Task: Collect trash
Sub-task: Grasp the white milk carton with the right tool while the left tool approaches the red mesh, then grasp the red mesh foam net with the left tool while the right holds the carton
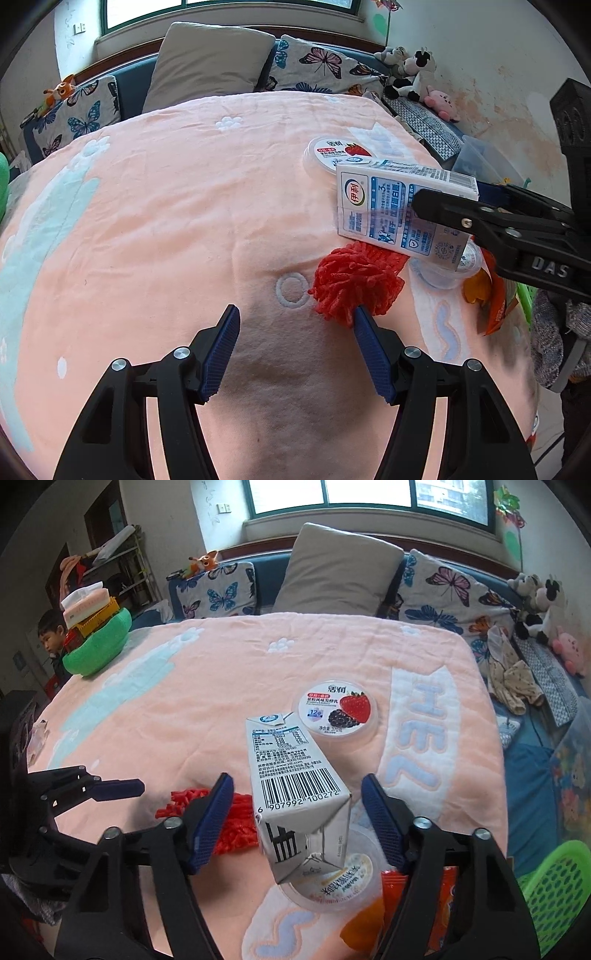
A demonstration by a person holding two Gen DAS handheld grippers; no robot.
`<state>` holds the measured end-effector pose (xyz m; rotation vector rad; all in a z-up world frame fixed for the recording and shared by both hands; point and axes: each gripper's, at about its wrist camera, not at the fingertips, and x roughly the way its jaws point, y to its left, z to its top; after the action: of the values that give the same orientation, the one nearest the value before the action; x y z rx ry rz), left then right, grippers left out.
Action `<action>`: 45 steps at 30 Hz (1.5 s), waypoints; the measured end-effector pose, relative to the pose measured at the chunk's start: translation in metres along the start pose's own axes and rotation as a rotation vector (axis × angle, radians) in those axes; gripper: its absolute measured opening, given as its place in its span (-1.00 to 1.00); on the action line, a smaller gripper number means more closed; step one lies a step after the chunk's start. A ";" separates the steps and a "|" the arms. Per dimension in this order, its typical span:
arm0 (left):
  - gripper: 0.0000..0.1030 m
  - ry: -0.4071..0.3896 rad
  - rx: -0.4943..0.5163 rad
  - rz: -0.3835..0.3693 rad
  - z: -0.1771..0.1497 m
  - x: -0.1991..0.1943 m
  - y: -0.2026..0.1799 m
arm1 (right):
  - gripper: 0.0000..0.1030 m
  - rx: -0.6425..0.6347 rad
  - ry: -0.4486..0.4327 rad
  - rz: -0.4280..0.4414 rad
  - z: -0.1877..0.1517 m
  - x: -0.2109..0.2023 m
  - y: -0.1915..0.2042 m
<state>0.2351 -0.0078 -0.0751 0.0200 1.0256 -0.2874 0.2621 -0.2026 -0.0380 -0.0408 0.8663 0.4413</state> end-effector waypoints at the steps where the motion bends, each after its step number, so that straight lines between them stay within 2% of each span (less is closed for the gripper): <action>1: 0.20 0.001 0.001 -0.001 0.000 0.001 0.000 | 0.27 0.001 0.002 0.002 0.000 0.001 0.000; 3: 0.20 0.002 0.005 -0.003 0.001 0.002 -0.002 | 0.03 0.006 0.008 0.014 -0.001 0.003 0.000; 6: 0.20 0.001 0.009 -0.004 0.002 0.003 -0.003 | -0.06 0.011 0.007 0.021 -0.003 0.002 -0.001; 17: 0.34 -0.010 0.030 -0.021 0.002 0.004 -0.010 | -0.09 0.006 -0.050 0.003 -0.007 -0.024 0.003; 19: 0.45 -0.010 0.031 -0.033 0.002 0.004 -0.013 | -0.09 0.008 -0.061 -0.002 -0.008 -0.029 0.002; 34: 0.49 -0.033 0.061 -0.074 -0.003 -0.005 -0.029 | -0.09 0.024 -0.084 -0.013 -0.012 -0.040 0.002; 45: 0.42 -0.025 0.064 -0.064 -0.002 0.003 -0.041 | -0.10 0.037 -0.117 -0.008 -0.017 -0.055 -0.003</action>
<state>0.2245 -0.0473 -0.0742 0.0419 0.9928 -0.3779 0.2197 -0.2282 -0.0086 0.0161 0.7587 0.4160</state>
